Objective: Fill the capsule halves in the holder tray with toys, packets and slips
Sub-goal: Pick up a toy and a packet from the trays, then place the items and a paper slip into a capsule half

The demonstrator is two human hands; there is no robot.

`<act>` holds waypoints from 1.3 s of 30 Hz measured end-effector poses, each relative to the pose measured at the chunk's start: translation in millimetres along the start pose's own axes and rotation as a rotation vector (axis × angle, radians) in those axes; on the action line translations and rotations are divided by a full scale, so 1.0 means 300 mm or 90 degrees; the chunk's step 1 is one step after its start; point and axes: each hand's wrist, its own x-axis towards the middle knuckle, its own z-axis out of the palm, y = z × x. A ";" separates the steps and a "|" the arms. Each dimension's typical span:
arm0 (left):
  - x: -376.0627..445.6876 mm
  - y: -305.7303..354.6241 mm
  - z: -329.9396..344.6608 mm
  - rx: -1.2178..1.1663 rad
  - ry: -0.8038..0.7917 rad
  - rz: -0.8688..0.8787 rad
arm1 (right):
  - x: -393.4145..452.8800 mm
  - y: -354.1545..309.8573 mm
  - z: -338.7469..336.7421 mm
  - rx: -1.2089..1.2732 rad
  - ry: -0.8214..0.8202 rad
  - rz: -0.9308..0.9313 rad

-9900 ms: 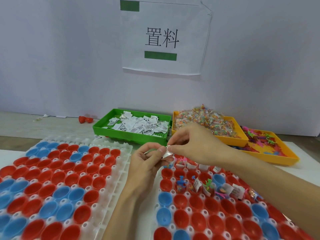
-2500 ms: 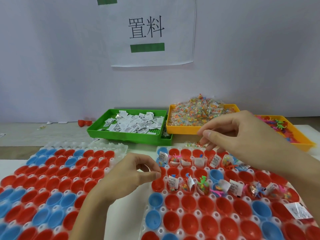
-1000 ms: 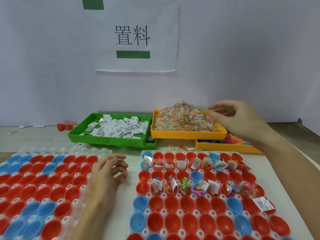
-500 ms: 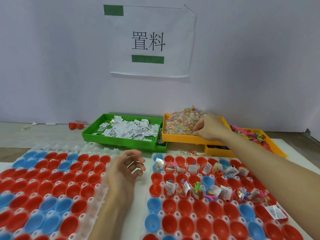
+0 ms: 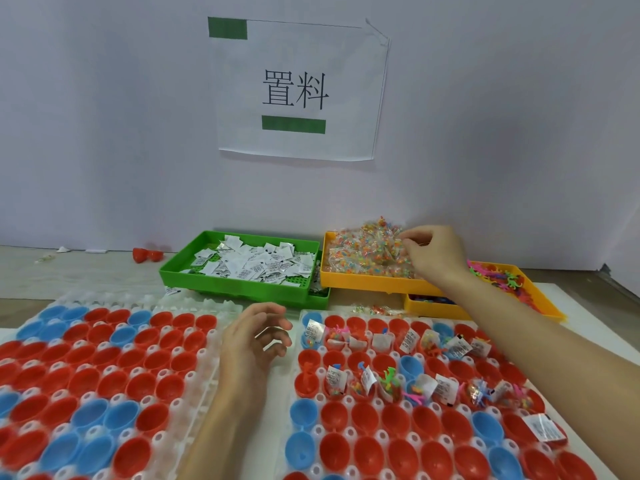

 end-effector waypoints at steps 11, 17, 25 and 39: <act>0.001 0.014 0.017 0.001 -0.048 0.047 | -0.312 -0.206 0.102 0.187 -0.318 -0.150; 0.003 0.021 0.012 0.008 -0.083 0.059 | -0.361 -0.231 0.153 0.154 -0.282 -0.207; -0.001 0.023 0.012 0.050 -0.142 0.037 | -0.378 -0.235 0.135 0.200 -0.320 -0.171; 0.002 0.016 0.010 0.072 -0.160 0.038 | -0.371 -0.235 0.102 0.088 -0.313 -0.133</act>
